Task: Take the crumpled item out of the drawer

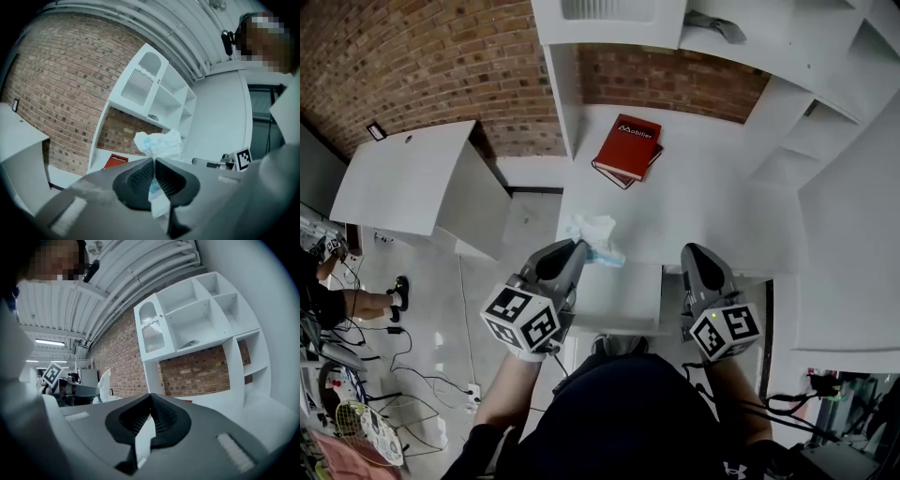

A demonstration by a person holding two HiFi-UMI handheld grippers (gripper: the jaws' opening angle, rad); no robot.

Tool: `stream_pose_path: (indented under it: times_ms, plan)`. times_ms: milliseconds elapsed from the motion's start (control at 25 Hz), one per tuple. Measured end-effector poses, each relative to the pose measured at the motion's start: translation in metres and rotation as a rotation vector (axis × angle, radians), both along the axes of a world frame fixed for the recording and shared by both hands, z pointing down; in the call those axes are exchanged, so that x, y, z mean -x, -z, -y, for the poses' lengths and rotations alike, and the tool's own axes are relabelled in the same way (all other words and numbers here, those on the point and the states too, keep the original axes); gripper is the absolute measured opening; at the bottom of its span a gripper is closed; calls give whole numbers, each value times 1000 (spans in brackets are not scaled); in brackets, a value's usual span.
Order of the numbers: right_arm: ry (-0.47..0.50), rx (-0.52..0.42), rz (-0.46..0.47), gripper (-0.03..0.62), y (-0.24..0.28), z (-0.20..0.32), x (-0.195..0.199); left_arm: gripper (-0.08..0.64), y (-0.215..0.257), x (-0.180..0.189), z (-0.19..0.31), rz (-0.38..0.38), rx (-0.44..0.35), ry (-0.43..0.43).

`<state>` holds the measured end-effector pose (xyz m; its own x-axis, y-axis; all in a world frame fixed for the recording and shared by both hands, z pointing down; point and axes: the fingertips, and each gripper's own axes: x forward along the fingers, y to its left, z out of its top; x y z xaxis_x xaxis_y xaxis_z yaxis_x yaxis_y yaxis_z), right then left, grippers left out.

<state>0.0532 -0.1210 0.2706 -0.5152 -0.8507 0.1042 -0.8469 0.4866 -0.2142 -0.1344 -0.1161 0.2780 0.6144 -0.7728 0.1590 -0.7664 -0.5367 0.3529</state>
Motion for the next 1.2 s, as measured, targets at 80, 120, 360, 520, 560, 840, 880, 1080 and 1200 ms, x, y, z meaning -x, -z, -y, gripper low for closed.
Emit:
stream_pose_path:
  times_ms: [80,120,360,520,560,840,880,1080,1200]
  plan:
    - [2,-17,-4,3,6,2,2,14,4,-3,3,-46,7,-13]
    - [5,-26,-10,3,9,2,3,14,5,-3,3,-58,7,-17]
    - [-1,-76,-15,2,25,1,5,14,22,0,3,-67,-38,-11]
    - [-13,-74,-13,2,22,2,1,14,31,4,5,-55,-83,12]
    - [-14,-74,-10,2,21,2,0,14,32,4,5,-52,-89,16]
    - [2,-77,-1,2,18,2,-1,14,25,5,4,-36,-77,32]
    - [7,-76,0,2,17,2,-1,14,24,5,4,-38,-76,35]
    - [29,-66,5,2,15,-1,-1,14,26,6,2,-43,-86,50]
    - [35,-61,8,2,13,-2,-2,14,27,6,2,-44,-89,60]
